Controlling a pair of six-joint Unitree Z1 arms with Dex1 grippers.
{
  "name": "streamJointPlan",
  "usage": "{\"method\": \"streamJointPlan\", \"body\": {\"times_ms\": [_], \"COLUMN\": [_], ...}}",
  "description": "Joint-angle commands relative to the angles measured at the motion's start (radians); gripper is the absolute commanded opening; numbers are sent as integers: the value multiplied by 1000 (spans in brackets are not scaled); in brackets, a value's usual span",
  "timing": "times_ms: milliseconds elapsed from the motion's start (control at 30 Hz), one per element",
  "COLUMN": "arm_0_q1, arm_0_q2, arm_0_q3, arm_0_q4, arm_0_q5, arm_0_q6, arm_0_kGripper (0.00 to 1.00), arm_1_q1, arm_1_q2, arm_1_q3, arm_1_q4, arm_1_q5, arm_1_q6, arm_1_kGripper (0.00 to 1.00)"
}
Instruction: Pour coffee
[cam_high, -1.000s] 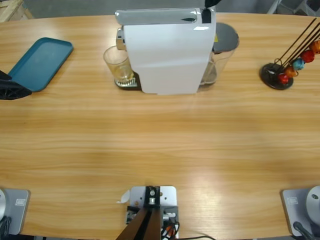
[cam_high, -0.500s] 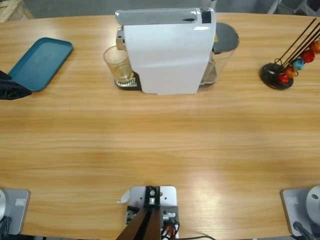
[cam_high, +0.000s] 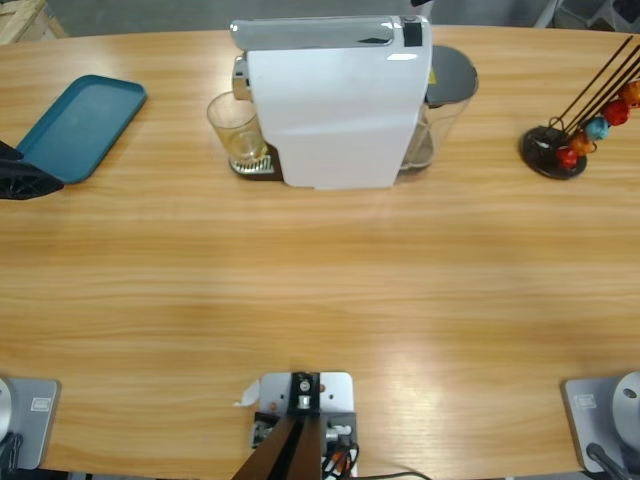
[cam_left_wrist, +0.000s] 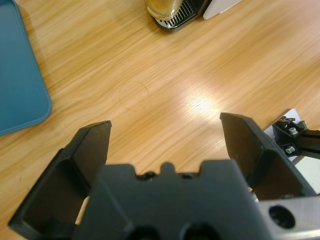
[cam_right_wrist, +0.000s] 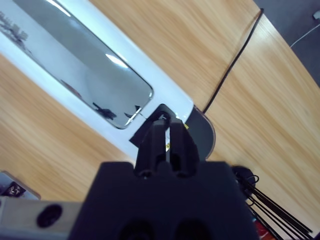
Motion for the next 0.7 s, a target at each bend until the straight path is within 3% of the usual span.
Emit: {"method": "streamJointPlan", "body": {"times_ms": [33, 700], "arm_0_q1": [3, -9], "arm_0_q2": [21, 15], "arm_0_q3": [16, 22], "arm_0_q4": [-7, -5], "arm_0_q5": [-8, -7], "arm_0_q6": [-13, -13], "arm_0_kGripper": [950, 950], "arm_1_q1": [17, 13], "arm_1_q2": [43, 52], "arm_1_q3": [12, 47], "arm_1_q4": [6, -10], "arm_1_q5": [18, 2], "arm_1_q6": [12, 11], "arm_1_kGripper": [0, 0]}}
